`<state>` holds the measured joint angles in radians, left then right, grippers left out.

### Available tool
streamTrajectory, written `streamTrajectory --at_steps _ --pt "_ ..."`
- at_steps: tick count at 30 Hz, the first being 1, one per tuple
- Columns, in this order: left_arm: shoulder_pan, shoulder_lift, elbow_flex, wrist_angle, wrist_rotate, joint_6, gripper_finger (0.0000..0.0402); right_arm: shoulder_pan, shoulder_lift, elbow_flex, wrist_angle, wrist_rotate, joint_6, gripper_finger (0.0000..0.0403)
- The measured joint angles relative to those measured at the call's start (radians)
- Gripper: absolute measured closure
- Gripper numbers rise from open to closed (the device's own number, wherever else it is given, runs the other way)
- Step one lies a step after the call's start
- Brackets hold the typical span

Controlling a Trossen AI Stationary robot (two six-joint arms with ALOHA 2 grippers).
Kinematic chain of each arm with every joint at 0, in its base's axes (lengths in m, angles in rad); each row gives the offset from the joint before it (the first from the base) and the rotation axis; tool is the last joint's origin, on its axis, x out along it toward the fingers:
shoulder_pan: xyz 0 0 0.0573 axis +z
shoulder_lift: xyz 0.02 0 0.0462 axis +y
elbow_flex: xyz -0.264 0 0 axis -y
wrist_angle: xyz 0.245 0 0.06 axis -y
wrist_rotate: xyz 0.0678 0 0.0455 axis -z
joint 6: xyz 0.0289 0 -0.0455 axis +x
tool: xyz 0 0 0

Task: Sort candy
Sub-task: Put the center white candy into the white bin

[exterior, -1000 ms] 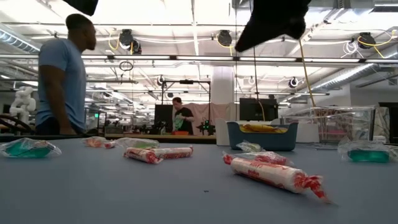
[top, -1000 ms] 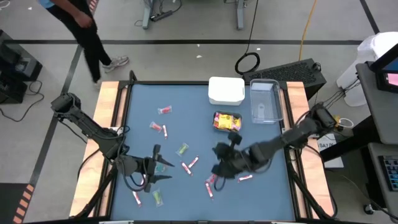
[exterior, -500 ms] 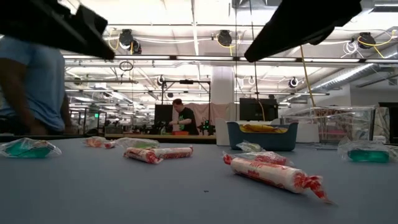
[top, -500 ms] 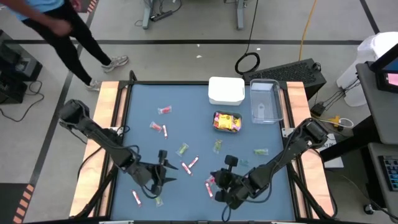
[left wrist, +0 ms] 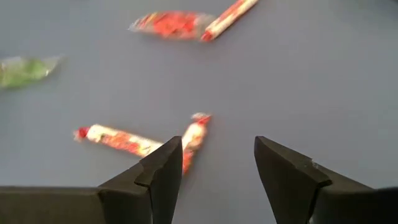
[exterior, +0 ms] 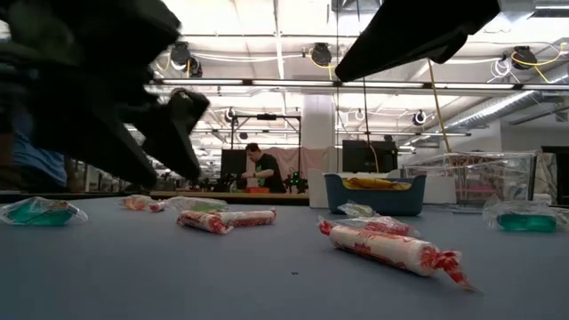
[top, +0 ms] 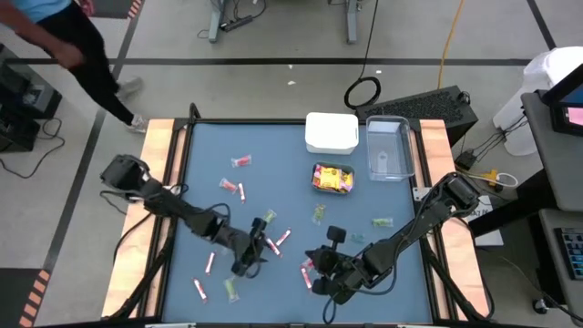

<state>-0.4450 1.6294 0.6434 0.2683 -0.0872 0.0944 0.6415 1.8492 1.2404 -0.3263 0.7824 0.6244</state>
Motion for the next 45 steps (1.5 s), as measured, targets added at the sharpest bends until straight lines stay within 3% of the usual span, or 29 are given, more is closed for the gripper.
streamTrajectory --at_steps 10,15,31,45 --pt "0.126 0.057 0.000 -0.017 0.159 0.017 0.0196 0.000 0.000 0.000 0.012 -0.003 -0.005 0.0403" --pt "0.147 0.079 0.000 -0.023 0.175 0.017 0.0206 0.002 0.000 0.000 0.012 -0.008 0.018 0.0403" --pt "0.161 0.102 0.003 -0.014 0.215 0.035 0.0358 0.002 0.000 0.000 0.035 -0.025 0.045 0.0403" --pt "0.106 -0.040 -0.002 -0.085 0.199 -0.011 0.0344 0.001 0.000 0.000 0.059 -0.023 0.043 0.0403"
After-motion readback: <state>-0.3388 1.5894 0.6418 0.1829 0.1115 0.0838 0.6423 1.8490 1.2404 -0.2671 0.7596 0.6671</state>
